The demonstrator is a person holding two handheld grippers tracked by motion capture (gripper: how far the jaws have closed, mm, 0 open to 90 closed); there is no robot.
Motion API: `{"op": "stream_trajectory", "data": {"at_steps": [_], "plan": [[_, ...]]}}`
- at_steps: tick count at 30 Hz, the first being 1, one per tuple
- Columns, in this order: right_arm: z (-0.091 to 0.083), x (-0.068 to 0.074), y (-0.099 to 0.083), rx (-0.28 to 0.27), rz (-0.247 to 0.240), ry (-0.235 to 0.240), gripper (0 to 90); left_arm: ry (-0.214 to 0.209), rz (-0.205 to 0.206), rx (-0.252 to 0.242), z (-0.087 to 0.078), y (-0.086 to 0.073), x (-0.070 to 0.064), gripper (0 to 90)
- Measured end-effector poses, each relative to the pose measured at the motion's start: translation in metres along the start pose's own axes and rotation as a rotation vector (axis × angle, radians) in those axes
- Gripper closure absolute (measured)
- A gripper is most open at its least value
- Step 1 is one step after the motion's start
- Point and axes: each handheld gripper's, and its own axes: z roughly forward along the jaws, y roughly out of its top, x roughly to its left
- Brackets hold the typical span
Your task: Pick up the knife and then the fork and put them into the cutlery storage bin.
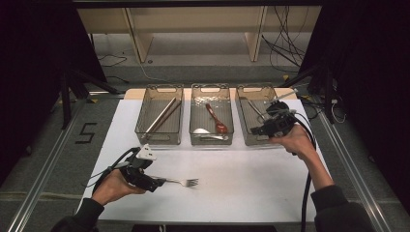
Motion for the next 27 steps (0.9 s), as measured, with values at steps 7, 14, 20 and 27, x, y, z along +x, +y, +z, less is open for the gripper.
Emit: {"op": "stream_trajectory", "data": {"at_steps": [7,14,20,27], "plan": [[-0.013,0.024,-0.04,-0.021,-0.032,0.057,32.8,-0.001,0.049,0.111,0.014,0.003,0.009,19.1],[-0.018,0.036,-0.061,-0.05,-0.043,0.073,32.3,-0.002,0.089,0.181,0.026,0.005,0.014,23.0],[-0.017,0.047,-0.074,-0.049,-0.069,0.09,31.5,-0.009,0.143,0.234,0.034,0.006,0.014,30.3],[-0.014,0.058,-0.087,-0.024,-0.089,0.104,31.4,-0.025,0.176,0.258,0.038,0.005,0.015,37.4]]}}
